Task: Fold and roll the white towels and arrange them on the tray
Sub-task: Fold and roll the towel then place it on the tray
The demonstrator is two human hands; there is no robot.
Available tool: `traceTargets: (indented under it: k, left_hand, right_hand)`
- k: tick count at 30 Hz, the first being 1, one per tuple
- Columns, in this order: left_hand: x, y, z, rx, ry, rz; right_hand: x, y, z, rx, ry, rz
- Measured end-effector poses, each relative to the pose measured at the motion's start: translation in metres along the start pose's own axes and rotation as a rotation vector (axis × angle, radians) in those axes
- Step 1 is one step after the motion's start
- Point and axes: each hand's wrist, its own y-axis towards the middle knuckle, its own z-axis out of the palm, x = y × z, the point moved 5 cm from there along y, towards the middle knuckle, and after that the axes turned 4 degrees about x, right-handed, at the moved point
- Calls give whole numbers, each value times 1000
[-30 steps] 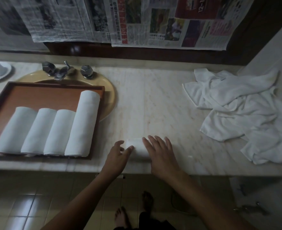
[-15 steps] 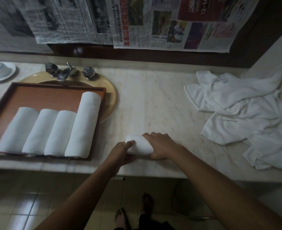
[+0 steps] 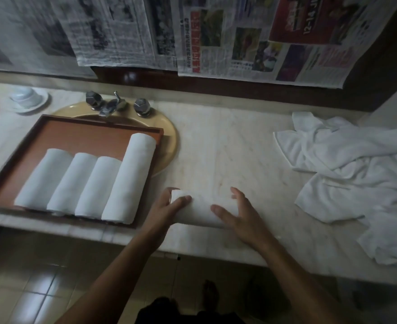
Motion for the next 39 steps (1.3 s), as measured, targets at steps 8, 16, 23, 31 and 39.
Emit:
traceTargets:
  k: [8, 16, 23, 31, 39]
  left_hand:
    - [-46, -9, -38, -50, -34, 97]
    - [-84, 0, -146, -109, -80, 108]
    - [-110, -2, -287, -162, -84, 64]
    - [-98, -20, -434, -286, -5, 1]
    - [-68, -30, -498, -370, 204, -96]
  right_hand:
    - [48, 32, 20, 220, 851, 117]
    - [152, 87, 75, 113, 735, -79]
    - [264, 129, 165, -2, 383, -132]
    - [372, 193, 299, 15, 45, -195]
    - [410, 234, 402, 211, -357, -156]
